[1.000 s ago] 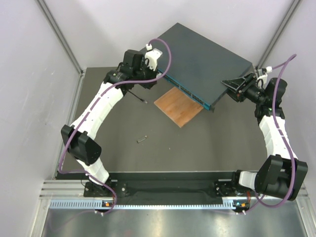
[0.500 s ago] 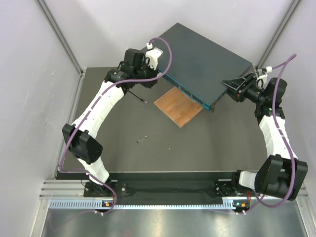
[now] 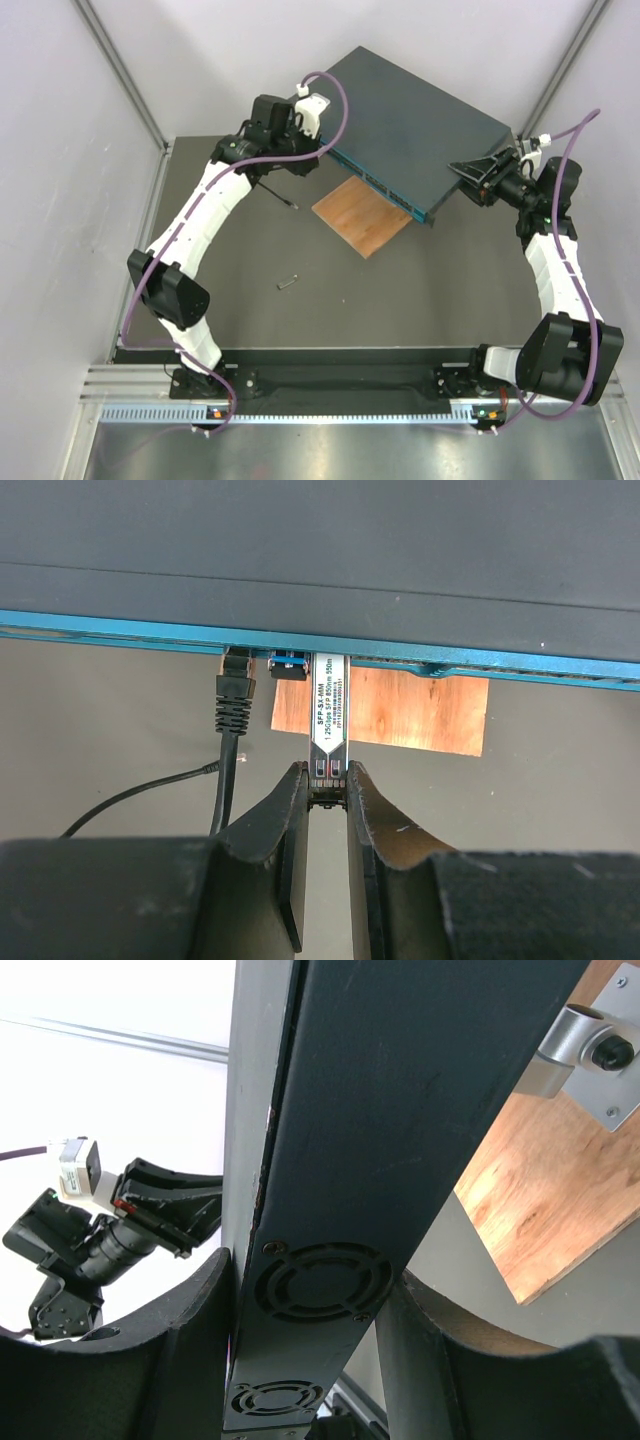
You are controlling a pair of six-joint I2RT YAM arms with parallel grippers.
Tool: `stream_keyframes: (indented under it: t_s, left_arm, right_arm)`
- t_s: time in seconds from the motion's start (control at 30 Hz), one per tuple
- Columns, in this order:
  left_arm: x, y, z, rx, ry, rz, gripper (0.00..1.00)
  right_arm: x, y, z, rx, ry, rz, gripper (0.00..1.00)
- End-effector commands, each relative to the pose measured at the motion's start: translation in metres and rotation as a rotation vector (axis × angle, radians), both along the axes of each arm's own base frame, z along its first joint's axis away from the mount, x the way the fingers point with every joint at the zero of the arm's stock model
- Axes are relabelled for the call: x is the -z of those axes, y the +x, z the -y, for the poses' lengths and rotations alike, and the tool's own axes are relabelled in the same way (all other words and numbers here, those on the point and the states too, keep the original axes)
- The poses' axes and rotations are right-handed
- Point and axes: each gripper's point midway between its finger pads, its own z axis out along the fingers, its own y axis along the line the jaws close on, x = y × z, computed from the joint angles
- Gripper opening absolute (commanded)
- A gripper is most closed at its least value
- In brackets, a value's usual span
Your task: Insert the plug into the switch port
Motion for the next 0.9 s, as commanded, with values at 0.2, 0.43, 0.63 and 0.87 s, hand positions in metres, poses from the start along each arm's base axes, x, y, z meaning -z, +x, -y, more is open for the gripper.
stream_keyframes:
  t_s: [0.2,0.43,0.63,0.87]
  left_arm:
    - [-0.041,0.011,0.01,0.007,-0.093,0.095,0.0]
    - [-0.036,0.012,0.018,0.02,-0.117,0.065,0.0]
    - [-0.037,0.018,0.022,0.017,-0.132,0.066,0.0]
    - [-0.046,0.025,0.022,0.023,-0.122,0.108,0.0]
  right_arm:
    - [-0.012,0.01,-0.004,-0.035,-0.192,0.216,0.0]
    - [-0.012,0.012,-0.004,-0.033,-0.191,0.215,0.0]
    - [-0.012,0.011,-0.004,-0.034,-0.194,0.213,0.0]
    - [-0.011,0.011,-0.003,-0.035,-0.197,0.212,0.0]
